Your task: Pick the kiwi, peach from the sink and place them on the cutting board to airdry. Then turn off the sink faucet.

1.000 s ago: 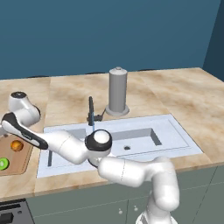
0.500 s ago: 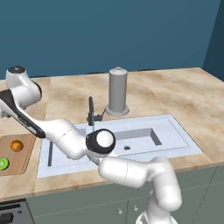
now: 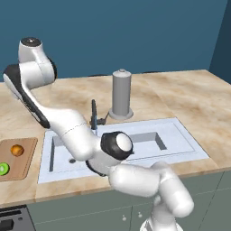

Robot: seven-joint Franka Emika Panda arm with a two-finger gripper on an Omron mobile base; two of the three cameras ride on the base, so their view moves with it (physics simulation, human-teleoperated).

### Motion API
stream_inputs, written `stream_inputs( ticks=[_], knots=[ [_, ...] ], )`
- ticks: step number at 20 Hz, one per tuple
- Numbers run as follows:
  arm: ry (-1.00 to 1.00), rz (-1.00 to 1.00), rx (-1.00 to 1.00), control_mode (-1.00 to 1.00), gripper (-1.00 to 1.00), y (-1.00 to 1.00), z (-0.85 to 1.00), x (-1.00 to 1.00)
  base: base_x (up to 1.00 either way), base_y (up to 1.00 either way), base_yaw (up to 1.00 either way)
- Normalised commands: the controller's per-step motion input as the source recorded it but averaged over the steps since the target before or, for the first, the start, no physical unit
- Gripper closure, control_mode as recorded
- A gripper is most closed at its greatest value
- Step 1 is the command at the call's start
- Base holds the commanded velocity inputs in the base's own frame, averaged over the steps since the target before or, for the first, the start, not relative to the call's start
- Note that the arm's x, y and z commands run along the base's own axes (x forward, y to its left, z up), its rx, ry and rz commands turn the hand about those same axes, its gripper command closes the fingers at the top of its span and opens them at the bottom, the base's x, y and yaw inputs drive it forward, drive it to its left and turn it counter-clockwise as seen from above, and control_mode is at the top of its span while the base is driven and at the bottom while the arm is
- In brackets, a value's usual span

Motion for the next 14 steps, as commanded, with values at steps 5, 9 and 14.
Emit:
stream_inputs(
  ticks=[5,9,14],
  knots=[
    [-0.35,0.13,0.14,-1.00,-1.00,-1.00,0.42,-0.61,0.00,0.00,0.00],
    [-0.27,0.06,0.15,-1.00,-1.00,-1.00,0.17,-0.83,0.00,0.00,0.00],
    [-0.18,0.00,0.19,-1.00,-1.00,-1.00,0.02,-0.99,0.00,0.00,0.00]
  ],
)
